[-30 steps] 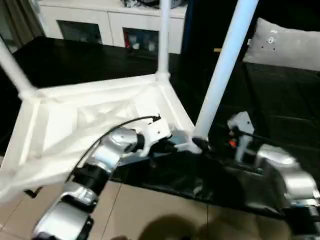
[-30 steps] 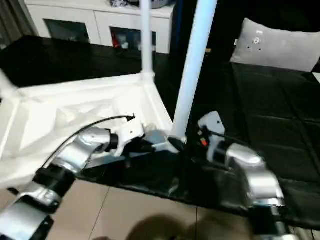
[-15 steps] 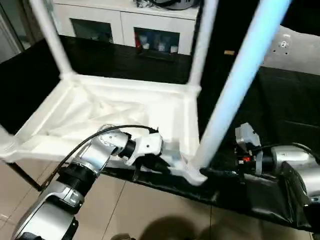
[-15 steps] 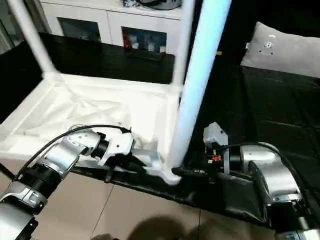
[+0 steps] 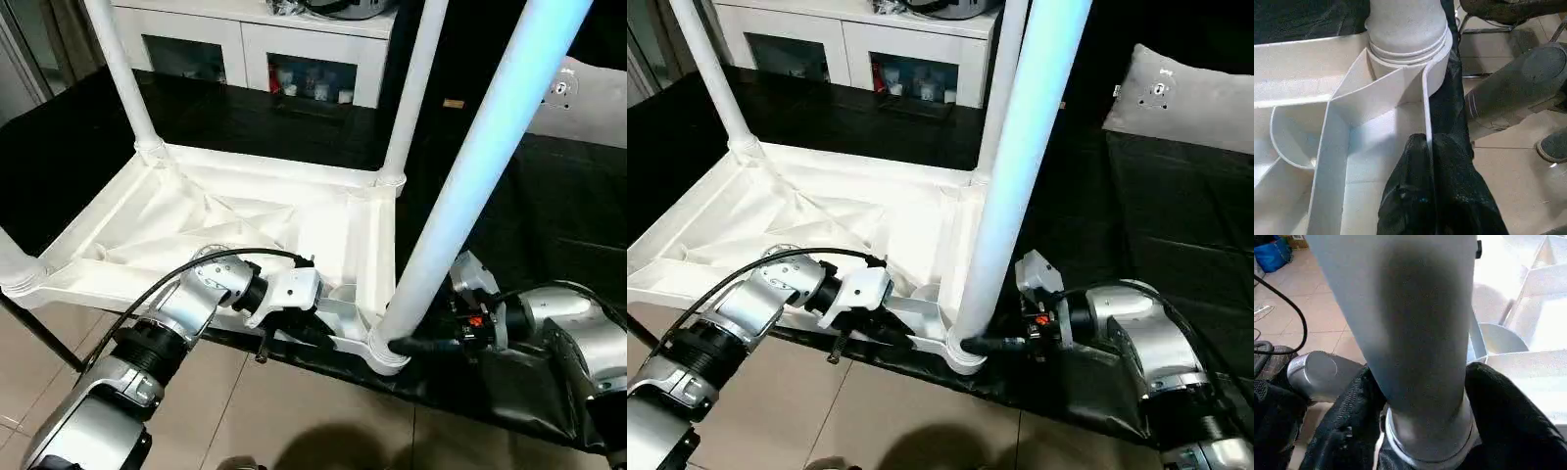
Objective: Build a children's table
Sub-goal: Rotate leg to tighten
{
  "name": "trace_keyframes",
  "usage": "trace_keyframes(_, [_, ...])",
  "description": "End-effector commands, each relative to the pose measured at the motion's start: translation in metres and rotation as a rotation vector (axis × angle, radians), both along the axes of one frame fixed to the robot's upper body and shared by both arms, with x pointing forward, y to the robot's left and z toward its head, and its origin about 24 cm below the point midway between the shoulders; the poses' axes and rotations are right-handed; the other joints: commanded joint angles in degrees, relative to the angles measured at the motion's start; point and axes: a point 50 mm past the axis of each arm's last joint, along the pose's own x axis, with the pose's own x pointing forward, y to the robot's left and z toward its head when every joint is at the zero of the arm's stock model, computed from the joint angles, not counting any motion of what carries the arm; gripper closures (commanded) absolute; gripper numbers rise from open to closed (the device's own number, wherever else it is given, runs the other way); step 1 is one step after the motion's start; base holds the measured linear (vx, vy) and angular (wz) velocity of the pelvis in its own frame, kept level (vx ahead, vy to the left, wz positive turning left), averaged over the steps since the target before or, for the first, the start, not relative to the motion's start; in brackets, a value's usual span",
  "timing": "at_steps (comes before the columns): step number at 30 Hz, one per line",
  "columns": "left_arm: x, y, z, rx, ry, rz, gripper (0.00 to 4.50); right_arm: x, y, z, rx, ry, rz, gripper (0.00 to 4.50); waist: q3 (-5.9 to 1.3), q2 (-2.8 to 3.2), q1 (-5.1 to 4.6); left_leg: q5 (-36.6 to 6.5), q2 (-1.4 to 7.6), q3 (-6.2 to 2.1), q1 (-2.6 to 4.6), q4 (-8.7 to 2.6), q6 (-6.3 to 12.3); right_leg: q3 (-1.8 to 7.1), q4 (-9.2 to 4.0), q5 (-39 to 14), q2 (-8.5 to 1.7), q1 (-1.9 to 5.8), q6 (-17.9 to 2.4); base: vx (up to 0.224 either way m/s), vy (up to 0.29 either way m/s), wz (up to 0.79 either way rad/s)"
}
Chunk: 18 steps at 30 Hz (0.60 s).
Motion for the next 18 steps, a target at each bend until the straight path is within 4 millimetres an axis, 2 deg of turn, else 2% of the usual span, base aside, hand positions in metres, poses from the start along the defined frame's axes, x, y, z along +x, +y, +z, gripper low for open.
trace_keyframes(1, [-0.002,-0.005,0.002,0.014,-0.020,-0.050,4.50,-0.001,0.002,0.000,0.010,0.002,0.011,2.09,-3.70,-0.83,-0.23,-9.78,3.31,-0.63,-0.04,-4.18,4.23,3.31,-3.81,-20.03,-3.94,3.31,-10.11,0.000,0.000,0.00])
trace_keyframes(6, [0.000,-0.005,0.001,0.003,-0.019,-0.023,4.50,-0.004,0.008,0.001,0.063,0.002,-0.007,2.44,-3.71,-0.84,-0.16,-9.57,3.31,-0.63,-0.08,-4.20,4.24,3.36,-3.74,-19.54,-3.92,3.34,-10.11,0.000,0.000,0.00])
trace_keyframes(9, [0.001,-0.008,0.001,-0.014,-0.015,0.008,4.50,-0.005,0.013,0.002,0.096,0.000,-0.034,2.50,-3.59,-0.68,-0.21,-10.49,3.19,-0.65,-0.11,-4.24,3.83,3.28,-4.10,-21.44,-3.97,3.35,-9.43,0.000,0.000,0.00])
trace_keyframes(12, [0.005,-0.013,0.001,-0.045,-0.015,0.082,4.50,-0.004,0.021,0.002,0.124,-0.002,-0.096,2.52,-3.42,-0.53,-0.35,-11.68,3.08,-0.69,0.22,-4.35,3.06,3.13,-4.70,-25.06,-3.86,3.09,-7.97,0.000,0.000,0.00])
trace_keyframes(13, [0.010,-0.021,0.001,-0.070,-0.020,0.177,4.50,0.000,0.028,-0.001,0.111,-0.010,-0.197,2.52,-3.37,-0.67,-0.42,-12.22,3.05,-0.65,0.37,-4.33,2.89,3.15,-4.89,-26.04,-3.92,2.99,-7.67,0.000,0.000,0.00])
trace_keyframes(14, [0.015,-0.027,0.001,-0.084,-0.024,0.246,4.50,0.005,0.033,-0.004,0.087,-0.013,-0.278,2.52,-3.27,-0.67,-0.62,-12.32,2.86,-0.75,0.23,-4.38,2.27,2.99,-4.94,-27.18,-3.76,2.99,-7.09,0.000,0.000,0.00])
trace_keyframes(15, [0.015,-0.027,0.001,-0.084,-0.024,0.246,4.50,0.005,0.033,-0.004,0.087,-0.013,-0.278,2.53,-3.17,-0.72,-0.88,-12.76,2.87,-0.82,0.25,-4.46,1.80,2.93,-5.08,-28.37,-3.76,2.93,-6.53,0.000,0.000,0.00])
trace_keyframes(17, [0.026,-0.042,0.004,-0.124,-0.037,0.408,4.50,0.019,0.046,-0.008,0.061,-0.019,-0.492,2.53,-3.09,-0.81,-1.77,-14.28,2.26,-0.92,0.51,-4.19,0.86,2.27,-6.05,-33.84,-3.65,2.64,-3.98,0.000,0.000,0.00])
trace_keyframes(18, [0.026,-0.042,0.004,-0.124,-0.037,0.408,4.50,0.019,0.046,-0.008,0.061,-0.019,-0.492,2.54,-3.09,-0.84,-2.22,-14.71,2.09,-1.16,0.27,-4.15,0.46,1.92,-6.24,-35.10,-3.72,2.79,-3.09,0.000,0.000,0.00])
